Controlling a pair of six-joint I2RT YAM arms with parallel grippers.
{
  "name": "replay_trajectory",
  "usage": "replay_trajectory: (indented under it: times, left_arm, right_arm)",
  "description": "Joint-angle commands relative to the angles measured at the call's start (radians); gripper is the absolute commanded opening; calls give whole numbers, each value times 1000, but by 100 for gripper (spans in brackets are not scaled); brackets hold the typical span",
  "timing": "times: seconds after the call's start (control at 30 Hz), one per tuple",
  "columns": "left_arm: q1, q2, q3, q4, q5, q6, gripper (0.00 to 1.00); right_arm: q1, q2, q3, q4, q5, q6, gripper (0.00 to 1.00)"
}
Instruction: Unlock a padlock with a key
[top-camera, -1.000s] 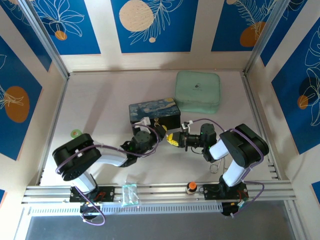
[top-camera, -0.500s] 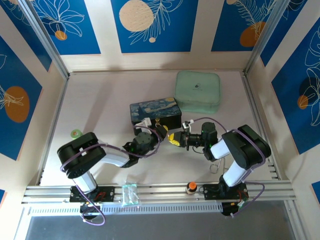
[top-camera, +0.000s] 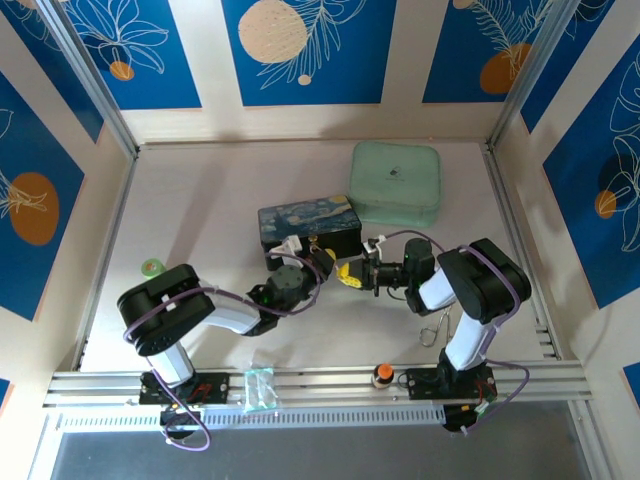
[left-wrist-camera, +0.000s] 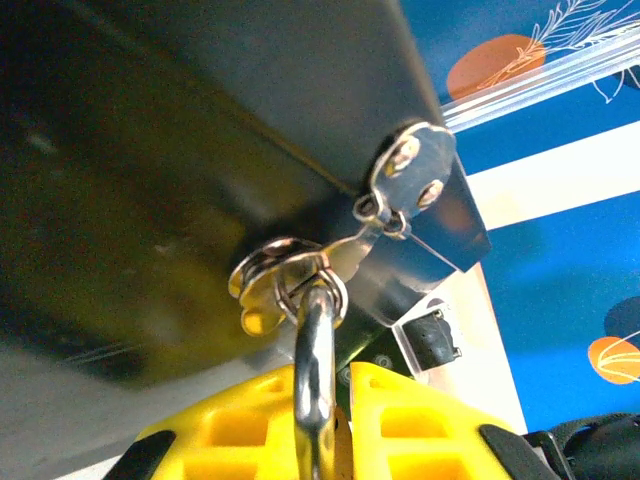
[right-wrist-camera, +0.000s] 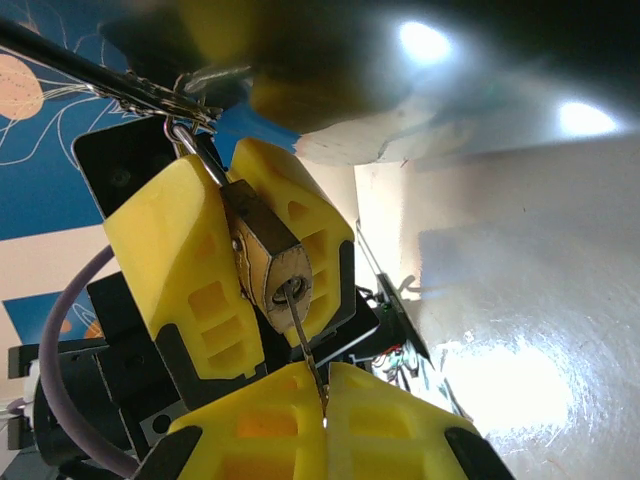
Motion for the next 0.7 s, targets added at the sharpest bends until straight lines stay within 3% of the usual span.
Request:
replay_trajectory:
  times: [0.0,0.2,0.53,0.67]
  left_arm:
    - [-141,12,26,159,282,-26,0]
    - [-152,32,47,203,263,-57,0]
    - [-157,30,79,282,291,-127,0]
    - [-152,49,92,332,298,-162,0]
  right_arm:
    - [-7,27,116,73,132,69,0]
    - [55,17,164,73,177,52,0]
    - [4,32,182,73,171,-134,0]
    - [8,47,195,74,177,-127,0]
